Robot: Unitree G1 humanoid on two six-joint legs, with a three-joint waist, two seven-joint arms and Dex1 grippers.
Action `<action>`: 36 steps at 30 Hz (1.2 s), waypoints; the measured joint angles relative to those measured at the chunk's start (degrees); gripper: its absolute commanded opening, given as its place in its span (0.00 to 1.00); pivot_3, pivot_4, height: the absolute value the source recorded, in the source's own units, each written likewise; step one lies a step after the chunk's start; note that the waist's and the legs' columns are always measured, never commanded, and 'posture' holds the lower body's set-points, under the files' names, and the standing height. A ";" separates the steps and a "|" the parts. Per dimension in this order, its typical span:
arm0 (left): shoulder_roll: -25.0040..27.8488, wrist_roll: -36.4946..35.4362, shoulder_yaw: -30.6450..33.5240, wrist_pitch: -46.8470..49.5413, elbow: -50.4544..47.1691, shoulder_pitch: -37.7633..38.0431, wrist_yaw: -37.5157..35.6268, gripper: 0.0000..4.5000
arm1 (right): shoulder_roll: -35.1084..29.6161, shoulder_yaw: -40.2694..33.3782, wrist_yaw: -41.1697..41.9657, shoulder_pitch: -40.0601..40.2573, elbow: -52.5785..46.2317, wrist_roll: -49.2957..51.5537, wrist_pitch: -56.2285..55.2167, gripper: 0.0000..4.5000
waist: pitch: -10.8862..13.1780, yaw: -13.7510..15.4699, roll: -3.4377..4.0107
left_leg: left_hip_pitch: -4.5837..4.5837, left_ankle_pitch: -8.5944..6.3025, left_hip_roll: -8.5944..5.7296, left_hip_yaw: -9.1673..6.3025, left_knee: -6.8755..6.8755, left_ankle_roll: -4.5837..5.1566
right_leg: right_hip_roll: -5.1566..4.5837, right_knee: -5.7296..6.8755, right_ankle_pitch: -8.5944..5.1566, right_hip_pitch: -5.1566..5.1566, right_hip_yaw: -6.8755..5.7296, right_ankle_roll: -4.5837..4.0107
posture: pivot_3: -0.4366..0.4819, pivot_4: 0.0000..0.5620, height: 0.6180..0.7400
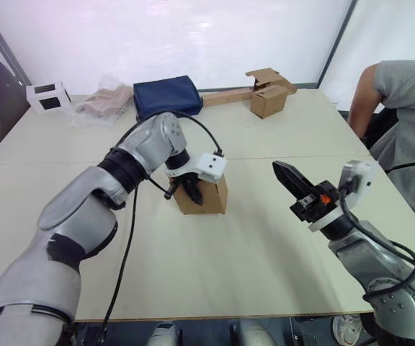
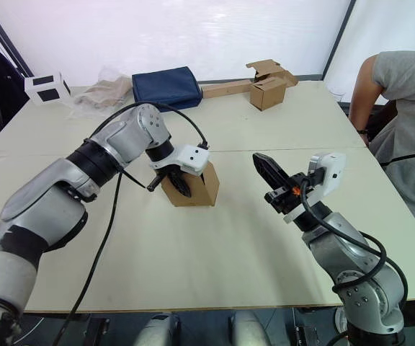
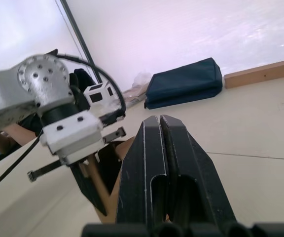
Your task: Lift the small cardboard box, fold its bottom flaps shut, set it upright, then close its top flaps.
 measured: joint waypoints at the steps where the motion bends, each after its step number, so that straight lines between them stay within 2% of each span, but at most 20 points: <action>1: -0.47 -0.52 -0.22 -0.34 0.54 -0.54 -0.01 0.44 | 0.01 0.00 -0.11 0.28 -0.11 -0.10 -0.06 0.00 | 0.01 -0.02 -0.02 | 0.00 0.00 0.00 0.00 0.00 0.01 | 0.00 0.00 0.00 0.00 0.00 0.00 | 0.48 0.27 1.00; 4: -2.45 -2.21 -0.38 -0.89 3.01 -3.09 -0.01 0.72 | -0.12 -0.02 -0.45 0.04 -0.18 -0.23 -0.02 0.00 | 0.02 -0.04 -0.04 | 0.00 -0.01 0.00 0.00 0.01 0.01 | 0.00 0.00 0.00 0.00 0.00 0.00 | 0.48 0.27 1.00; 5: -2.70 -3.31 -0.41 -1.03 3.45 -4.77 0.00 0.77 | -0.38 -0.04 -0.46 -0.62 -0.17 -0.05 0.16 0.00 | 0.02 -0.10 -0.03 | 0.01 -0.01 0.00 0.00 0.00 0.02 | 0.01 0.00 0.00 0.00 0.00 0.00 | 0.48 0.27 1.00; 7: -2.54 -5.52 -0.61 -0.76 3.69 -7.00 0.00 0.95 | -1.39 -0.43 -0.42 -1.73 0.19 0.29 0.63 0.00 | 0.02 -0.25 -0.02 | 0.03 -0.03 0.00 0.00 -0.01 0.06 | 0.03 0.01 0.00 -0.01 0.02 0.00 | 0.48 0.27 1.00; 8: -2.41 -6.19 -0.89 -0.66 3.76 -7.65 0.00 1.00 | -1.51 -0.67 -0.43 -2.10 0.45 0.31 0.73 0.00 | 0.02 -0.25 -0.02 | 0.03 -0.03 0.01 -0.01 -0.01 0.06 | 0.04 0.02 0.00 -0.01 0.02 0.00 | 0.48 0.27 1.00; 10: -1.60 -9.07 -0.72 0.65 5.00 -9.23 -0.01 1.00 | -2.35 -1.04 -0.24 -3.21 1.31 0.81 1.31 0.00 | 0.02 -0.30 -0.01 | 0.03 -0.03 0.01 0.00 0.00 0.07 | 0.04 0.03 0.00 -0.02 0.02 0.00 | 0.48 0.27 1.00; 14: 3.28 -14.89 5.96 4.77 7.77 -10.79 0.02 1.00 | -5.11 -0.79 0.56 -5.42 2.64 0.46 3.41 0.00 | 0.03 -0.87 0.01 | 0.04 -0.07 0.01 -0.01 -0.01 0.13 | 0.05 0.03 -0.02 -0.03 0.03 -0.01 | 0.48 0.27 1.00; 16: 6.43 -19.15 10.01 7.58 7.57 -9.34 -0.02 0.88 | -6.10 0.03 1.05 -7.18 4.79 -0.65 4.58 0.00 | 0.02 -1.30 0.02 | 0.05 -0.07 0.01 -0.01 -0.01 0.13 | 0.04 0.04 -0.02 -0.01 0.03 0.00 | 0.48 0.27 1.00; 18: 7.16 -20.22 15.81 7.81 8.43 -5.63 0.00 0.75 | -8.20 1.96 1.86 -9.45 7.21 -2.73 6.20 0.00 | -0.01 -1.40 0.08 | 0.06 -0.07 0.00 0.00 0.02 0.13 | 0.02 0.06 -0.02 0.01 0.02 0.00 | 0.48 0.27 1.00; 23: 8.11 -20.43 27.03 11.15 10.42 3.54 1.62 0.30 | -12.88 5.91 5.07 -13.32 12.85 -8.75 9.61 0.00 | 0.05 -1.38 -0.03 | -0.06 -0.06 0.00 -0.05 0.05 0.13 | 0.01 0.02 -0.02 -0.07 -0.04 0.00 | 0.48 0.27 1.00; 26: 10.24 -20.24 33.65 11.56 6.22 9.30 6.70 0.04 | -16.08 9.90 9.02 -15.05 15.10 -13.07 10.30 0.00 | 0.02 -1.56 0.02 | 0.01 -0.07 0.00 0.01 0.04 0.14 | -0.03 0.01 -0.02 -0.06 0.03 0.01 | 0.48 0.27 1.00; 28: 11.52 -20.21 38.03 11.96 0.30 16.80 11.74 0.01 | -16.79 12.68 11.74 -16.48 16.63 -15.26 10.86 0.00 | -0.03 -1.84 0.11 | 0.11 -0.07 0.04 0.03 0.02 0.14 | -0.01 0.08 -0.01 -0.03 0.08 0.00 | 0.48 0.27 1.00; 31: 11.62 -19.95 40.53 13.37 -6.04 27.61 17.39 0.01 | -16.30 14.78 14.13 -16.77 18.66 -16.58 11.99 0.00 | -0.02 -1.48 0.09 | 0.04 -0.05 0.06 -0.03 0.09 0.12 | 0.00 0.19 -0.01 -0.10 0.02 -0.01 | 0.48 0.27 1.00; 34: 11.26 -18.86 42.91 14.25 -12.23 35.62 23.18 0.01 | -14.13 18.32 15.80 -19.39 21.71 -20.23 11.74 0.00 | -0.03 -1.28 0.04 | -0.02 -0.05 0.02 -0.02 0.21 0.11 | -0.08 0.21 -0.01 -0.07 -0.01 0.00 | 0.48 0.27 1.00; 36: 10.29 -17.01 42.86 13.31 -14.81 38.37 25.69 0.01 | -11.65 20.18 16.05 -20.88 24.31 -22.34 11.48 0.00 | -0.05 -0.75 0.00 | -0.01 -0.04 0.00 -0.03 0.23 0.08 | -0.08 0.21 0.00 -0.06 -0.03 0.00 | 0.48 0.27 1.00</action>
